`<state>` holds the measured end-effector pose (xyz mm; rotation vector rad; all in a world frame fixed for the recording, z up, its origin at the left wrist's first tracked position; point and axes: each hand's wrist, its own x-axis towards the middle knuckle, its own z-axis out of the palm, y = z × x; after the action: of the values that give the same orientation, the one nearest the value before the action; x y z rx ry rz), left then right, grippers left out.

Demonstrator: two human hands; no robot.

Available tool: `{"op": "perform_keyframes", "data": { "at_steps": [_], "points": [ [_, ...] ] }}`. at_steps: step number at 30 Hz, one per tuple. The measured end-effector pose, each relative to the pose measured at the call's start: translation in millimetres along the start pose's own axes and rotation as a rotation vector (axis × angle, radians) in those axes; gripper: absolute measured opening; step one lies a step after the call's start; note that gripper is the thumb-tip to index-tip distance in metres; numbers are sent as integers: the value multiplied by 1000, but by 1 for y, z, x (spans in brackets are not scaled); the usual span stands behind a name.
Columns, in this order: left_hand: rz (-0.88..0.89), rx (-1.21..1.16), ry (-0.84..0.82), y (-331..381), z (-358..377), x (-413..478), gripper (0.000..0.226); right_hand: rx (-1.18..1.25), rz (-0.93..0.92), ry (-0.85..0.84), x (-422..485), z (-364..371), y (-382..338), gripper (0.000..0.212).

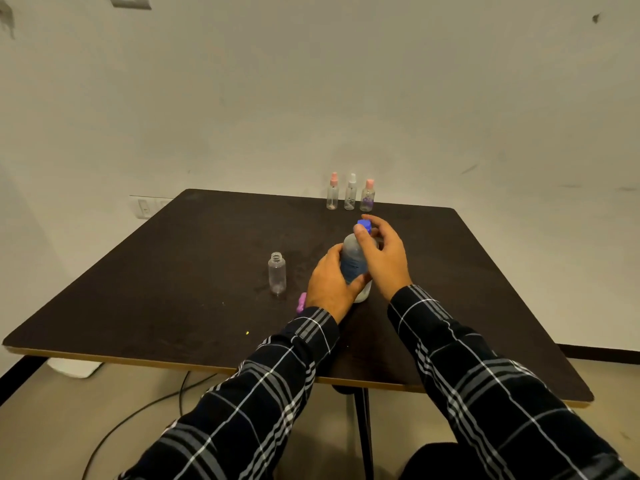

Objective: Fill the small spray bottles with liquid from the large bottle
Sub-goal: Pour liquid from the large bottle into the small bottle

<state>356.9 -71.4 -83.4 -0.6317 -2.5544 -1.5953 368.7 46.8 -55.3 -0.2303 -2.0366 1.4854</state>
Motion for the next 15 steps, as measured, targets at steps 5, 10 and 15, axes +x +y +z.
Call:
{"op": "perform_keyframes", "data": {
  "at_steps": [5,10,15],
  "points": [
    [8,19,1,-3,1,1,69,19,-24,92,-2,0,-6,34],
    [21,28,16,-4,2,3,72,-155,23,263,1,-14,1,34],
    [14,12,22,-6,6,3,73,-647,398,62,-20,-38,30,30]
  ]
}}
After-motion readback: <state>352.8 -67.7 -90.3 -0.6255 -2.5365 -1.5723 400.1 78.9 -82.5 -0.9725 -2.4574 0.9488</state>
